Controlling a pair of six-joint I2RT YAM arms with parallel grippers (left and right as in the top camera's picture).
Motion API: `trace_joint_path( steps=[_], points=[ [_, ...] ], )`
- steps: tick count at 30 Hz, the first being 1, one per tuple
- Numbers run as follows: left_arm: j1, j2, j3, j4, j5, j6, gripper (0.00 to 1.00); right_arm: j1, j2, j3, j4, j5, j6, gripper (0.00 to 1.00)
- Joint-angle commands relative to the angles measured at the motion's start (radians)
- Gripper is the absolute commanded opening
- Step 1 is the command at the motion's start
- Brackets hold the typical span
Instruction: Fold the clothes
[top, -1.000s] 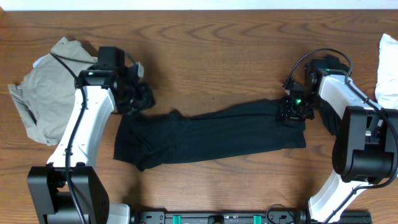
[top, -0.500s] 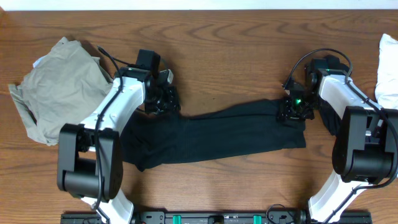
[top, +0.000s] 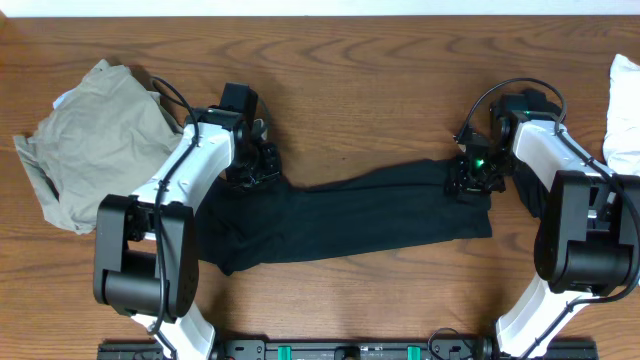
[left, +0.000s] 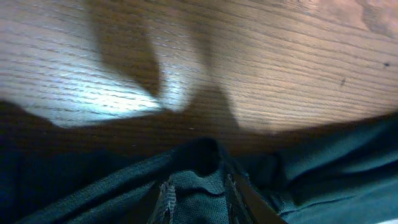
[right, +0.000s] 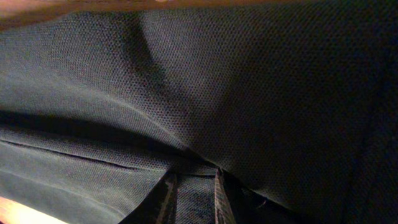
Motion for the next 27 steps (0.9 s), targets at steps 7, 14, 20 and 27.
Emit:
trace_joint_path(
  steps=[7, 14, 20, 27],
  points=[
    [-0.028, 0.010, 0.006, 0.003, -0.031, -0.026, 0.31, 0.004, 0.025, -0.013, 0.004, 0.039, -0.013, 0.20],
    [-0.043, 0.032, 0.005, 0.011, -0.031, -0.026, 0.33, 0.004, 0.025, -0.013, 0.002, 0.039, -0.013, 0.20],
    [-0.043, 0.032, 0.005, 0.011, -0.031, -0.026, 0.12, 0.004, 0.025, -0.013, 0.001, 0.039, -0.013, 0.20],
    [-0.043, 0.000, 0.006, 0.003, 0.079, 0.009, 0.06, 0.004, 0.025, -0.013, 0.001, 0.039, -0.013, 0.20]
  ],
)
